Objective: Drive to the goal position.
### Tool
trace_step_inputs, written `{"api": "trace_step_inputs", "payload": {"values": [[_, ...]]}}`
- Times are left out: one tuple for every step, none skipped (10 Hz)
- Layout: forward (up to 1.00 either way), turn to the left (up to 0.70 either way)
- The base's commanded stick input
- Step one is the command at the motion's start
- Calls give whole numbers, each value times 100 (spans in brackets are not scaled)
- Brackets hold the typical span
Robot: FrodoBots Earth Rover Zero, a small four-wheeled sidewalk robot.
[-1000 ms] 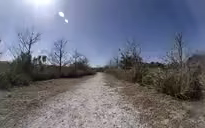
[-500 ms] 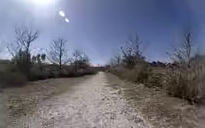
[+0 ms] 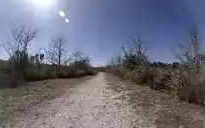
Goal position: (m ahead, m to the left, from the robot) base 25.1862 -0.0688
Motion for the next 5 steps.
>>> {"api": "trace_step_inputs", "payload": {"values": [[70,0],[70,0],[70,0],[70,0],[70,0]]}}
